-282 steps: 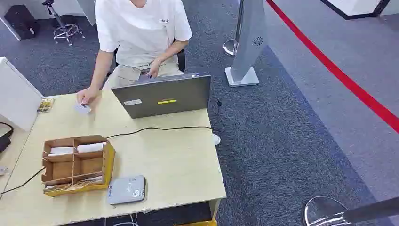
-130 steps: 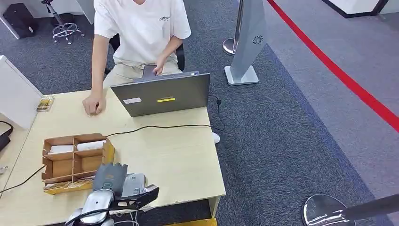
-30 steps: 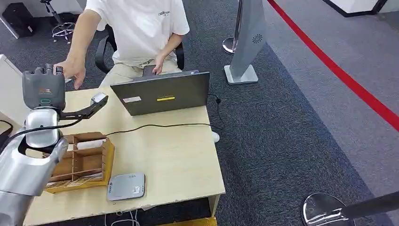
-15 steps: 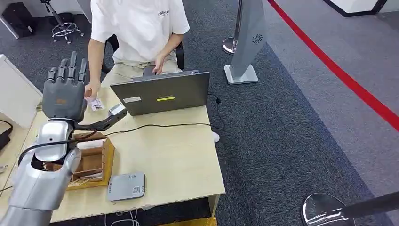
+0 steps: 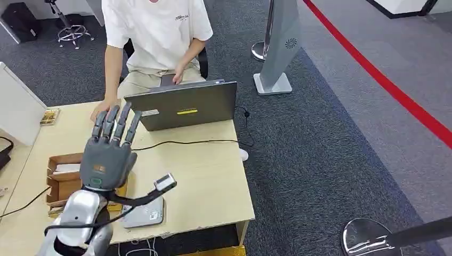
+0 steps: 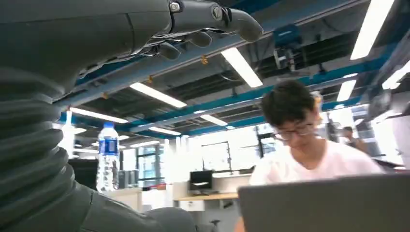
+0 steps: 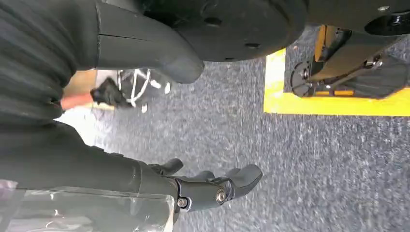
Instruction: Pass the card to the sensor for recognition and then transmit it.
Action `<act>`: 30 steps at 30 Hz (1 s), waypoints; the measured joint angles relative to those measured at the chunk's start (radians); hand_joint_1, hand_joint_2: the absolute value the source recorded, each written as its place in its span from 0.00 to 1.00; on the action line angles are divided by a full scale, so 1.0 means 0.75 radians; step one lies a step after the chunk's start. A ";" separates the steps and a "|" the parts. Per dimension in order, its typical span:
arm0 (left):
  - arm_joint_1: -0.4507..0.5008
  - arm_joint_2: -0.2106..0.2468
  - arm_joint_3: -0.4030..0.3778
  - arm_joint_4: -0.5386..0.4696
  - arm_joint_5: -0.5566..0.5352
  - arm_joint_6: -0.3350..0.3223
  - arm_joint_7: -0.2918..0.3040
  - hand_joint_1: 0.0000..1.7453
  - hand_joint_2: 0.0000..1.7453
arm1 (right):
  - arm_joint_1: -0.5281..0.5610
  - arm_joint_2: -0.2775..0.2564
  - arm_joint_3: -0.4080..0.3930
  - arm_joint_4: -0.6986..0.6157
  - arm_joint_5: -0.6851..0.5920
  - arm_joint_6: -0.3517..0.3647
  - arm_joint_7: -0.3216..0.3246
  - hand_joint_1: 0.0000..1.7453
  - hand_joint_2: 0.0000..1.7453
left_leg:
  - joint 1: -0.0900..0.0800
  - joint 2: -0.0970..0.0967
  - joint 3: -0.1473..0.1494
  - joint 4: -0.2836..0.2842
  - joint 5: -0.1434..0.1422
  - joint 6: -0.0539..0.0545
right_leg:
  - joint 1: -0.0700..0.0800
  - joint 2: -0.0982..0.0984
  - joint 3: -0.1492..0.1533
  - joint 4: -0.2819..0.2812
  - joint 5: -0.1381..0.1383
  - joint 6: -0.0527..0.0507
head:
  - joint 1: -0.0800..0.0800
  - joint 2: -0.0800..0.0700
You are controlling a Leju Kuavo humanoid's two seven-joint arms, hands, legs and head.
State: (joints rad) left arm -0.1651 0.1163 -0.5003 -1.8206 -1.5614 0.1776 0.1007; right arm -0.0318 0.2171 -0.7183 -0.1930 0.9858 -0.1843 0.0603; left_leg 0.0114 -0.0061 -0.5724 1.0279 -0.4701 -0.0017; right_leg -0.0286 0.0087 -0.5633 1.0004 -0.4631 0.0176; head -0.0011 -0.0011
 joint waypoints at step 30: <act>0.556 0.321 -0.182 -0.152 0.126 0.174 0.326 0.00 1.00 | 0.007 -0.006 -0.092 0.000 -0.015 -0.002 0.070 0.00 1.00 | 0.000 -0.001 -0.001 -0.001 0.000 0.000 | 0.000 -0.002 0.000 0.000 -0.001 0.000 | -0.001 0.000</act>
State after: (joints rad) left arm 0.2520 0.3567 -0.6367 -1.9348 -1.4672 0.3078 0.3449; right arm -0.0266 0.2125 -0.7874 -0.1930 0.9743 -0.1858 0.1125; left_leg 0.0118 -0.0065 -0.5731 1.0272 -0.4702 -0.0014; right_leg -0.0284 0.0073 -0.5636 1.0005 -0.4640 0.0176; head -0.0015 -0.0011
